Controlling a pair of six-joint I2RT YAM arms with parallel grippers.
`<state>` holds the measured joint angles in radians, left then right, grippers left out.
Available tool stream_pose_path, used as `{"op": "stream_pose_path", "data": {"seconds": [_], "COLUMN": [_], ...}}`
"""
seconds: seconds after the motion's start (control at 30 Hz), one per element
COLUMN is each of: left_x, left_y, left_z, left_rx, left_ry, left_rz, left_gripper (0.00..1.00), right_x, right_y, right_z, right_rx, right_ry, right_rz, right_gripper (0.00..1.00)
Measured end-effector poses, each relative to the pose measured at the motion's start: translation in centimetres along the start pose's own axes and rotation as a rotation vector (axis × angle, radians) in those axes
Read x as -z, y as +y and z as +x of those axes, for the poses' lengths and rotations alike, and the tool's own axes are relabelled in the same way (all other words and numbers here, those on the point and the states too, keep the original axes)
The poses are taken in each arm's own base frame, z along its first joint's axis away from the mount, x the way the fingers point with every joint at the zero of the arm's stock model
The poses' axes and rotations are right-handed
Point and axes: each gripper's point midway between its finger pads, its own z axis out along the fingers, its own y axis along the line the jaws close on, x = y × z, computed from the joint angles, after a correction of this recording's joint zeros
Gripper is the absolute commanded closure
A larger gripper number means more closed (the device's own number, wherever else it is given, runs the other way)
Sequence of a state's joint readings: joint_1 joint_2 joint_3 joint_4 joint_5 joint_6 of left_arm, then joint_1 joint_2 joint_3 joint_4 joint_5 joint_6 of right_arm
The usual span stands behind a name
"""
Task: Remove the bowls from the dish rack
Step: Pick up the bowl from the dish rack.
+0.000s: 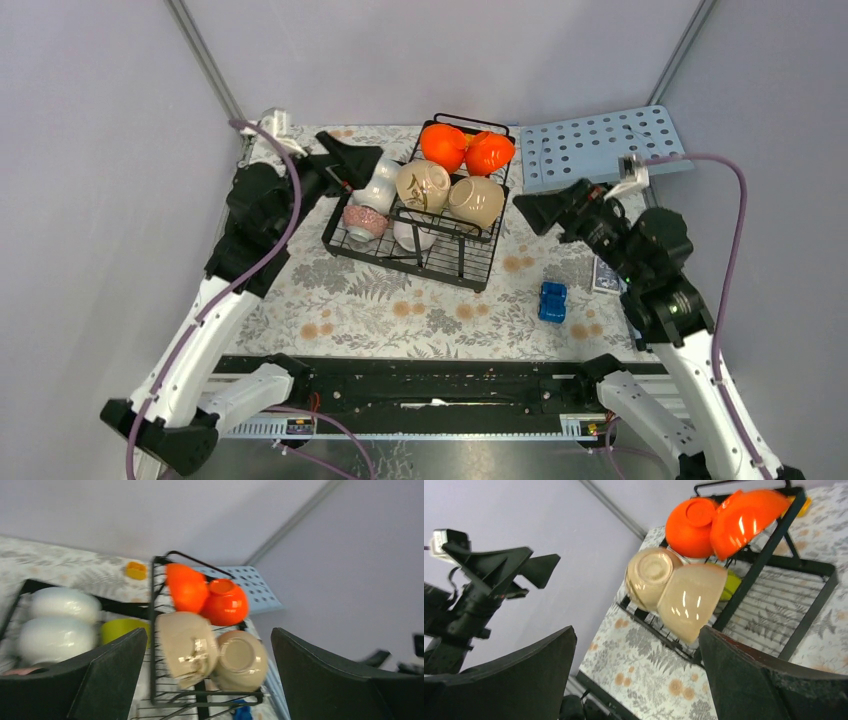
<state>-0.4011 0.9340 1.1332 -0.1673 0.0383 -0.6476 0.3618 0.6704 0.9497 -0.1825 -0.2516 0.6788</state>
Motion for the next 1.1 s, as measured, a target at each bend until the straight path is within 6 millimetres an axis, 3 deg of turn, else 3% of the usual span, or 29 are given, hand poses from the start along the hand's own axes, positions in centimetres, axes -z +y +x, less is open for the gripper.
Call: {"op": "stream_pose_path", "data": {"seconds": [0.17,0.27,0.43,0.6,0.7,0.9,1.0,1.1], "left_x": [-2.5,-3.3,-4.1,-5.2,-6.4,-6.3,-5.5,-4.8], "left_y": [-6.0,-7.9,-8.6,-9.4,-10.0,-8.8,-9.2,-10.1], "left_z": [1.1,2.7,4.5,4.8,4.6,7.2,9.2,9.7], "left_rx": [-0.041,-0.065,-0.090,-0.098,-0.090,-0.090,-0.097,-0.099], "left_ry": [0.066,0.105,0.144,0.150,0.152,0.234,0.297,0.322], "left_rz": [0.150,0.211,0.275,0.315,0.359,0.407,0.454,0.502], "left_gripper": [0.01,0.01,0.01,0.02,0.07,0.09,0.10,0.11], "right_x": [-2.3,-3.5,-4.4,-5.2,-5.2,-4.8,-4.6,-4.1], "right_y": [1.6,2.0,1.4,2.0,1.8,-1.0,-2.5,-3.5], "right_z": [-2.8,-3.0,-1.4,-0.5,-0.1,2.7,3.8,4.7], "right_rx": [0.033,0.042,0.010,-0.005,-0.014,-0.035,-0.049,-0.065], "right_ry": [-0.008,-0.009,-0.026,0.009,0.003,0.028,0.027,0.021], "right_rz": [0.054,0.055,-0.006,-0.063,-0.075,-0.024,0.006,0.028], "right_gripper": [0.00,0.00,0.00,0.00,0.00,0.07,0.13,0.17]}}
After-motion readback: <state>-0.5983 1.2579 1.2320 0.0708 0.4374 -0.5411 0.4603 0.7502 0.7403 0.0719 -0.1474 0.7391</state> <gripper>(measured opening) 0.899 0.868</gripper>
